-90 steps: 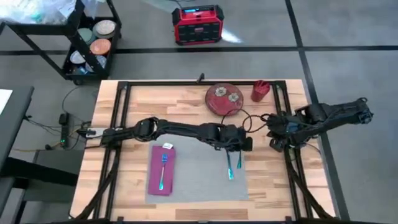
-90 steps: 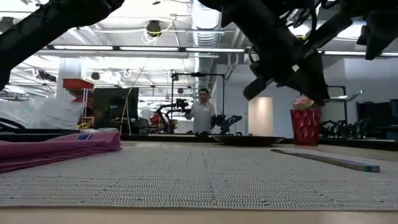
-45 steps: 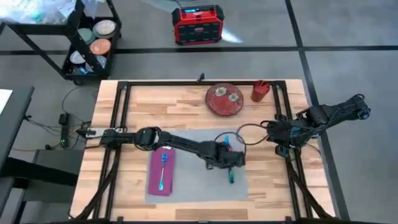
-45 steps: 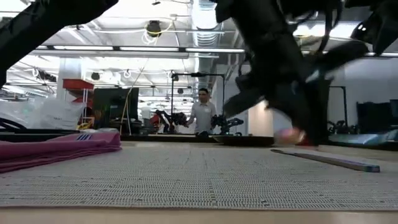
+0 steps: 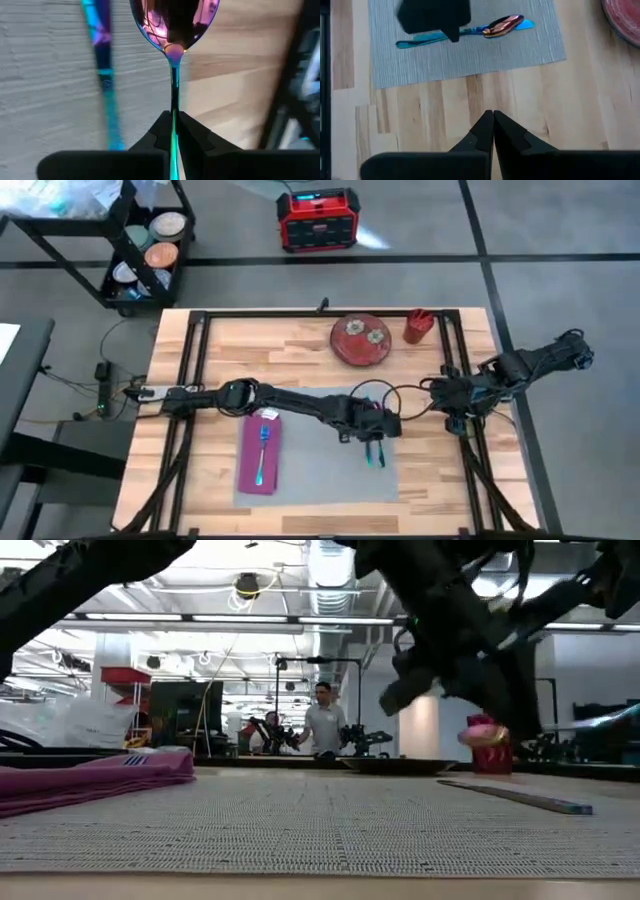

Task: Set table place
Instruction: Put the blue spoon on the gray placemat to the right of the blue table knife

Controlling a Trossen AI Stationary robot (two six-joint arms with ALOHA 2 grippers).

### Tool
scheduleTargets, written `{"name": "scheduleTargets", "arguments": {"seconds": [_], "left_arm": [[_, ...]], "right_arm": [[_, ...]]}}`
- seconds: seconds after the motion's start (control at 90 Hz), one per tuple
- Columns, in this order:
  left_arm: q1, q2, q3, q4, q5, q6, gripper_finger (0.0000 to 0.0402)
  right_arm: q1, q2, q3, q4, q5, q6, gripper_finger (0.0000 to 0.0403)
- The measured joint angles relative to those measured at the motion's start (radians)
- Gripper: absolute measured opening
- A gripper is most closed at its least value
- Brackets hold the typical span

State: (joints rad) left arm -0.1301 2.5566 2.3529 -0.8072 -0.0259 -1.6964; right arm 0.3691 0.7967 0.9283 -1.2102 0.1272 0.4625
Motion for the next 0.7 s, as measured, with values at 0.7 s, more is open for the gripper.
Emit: {"name": "scheduleTargets", "arguments": {"seconds": [0.7], "left_arm": [[0.033, -0.004, 0.001, 0.019, 0.025, 0.104, 0.0]], "right_arm": [[-0.001, 0.0, 0.0, 0.0, 0.004, -0.001, 0.0]]}}
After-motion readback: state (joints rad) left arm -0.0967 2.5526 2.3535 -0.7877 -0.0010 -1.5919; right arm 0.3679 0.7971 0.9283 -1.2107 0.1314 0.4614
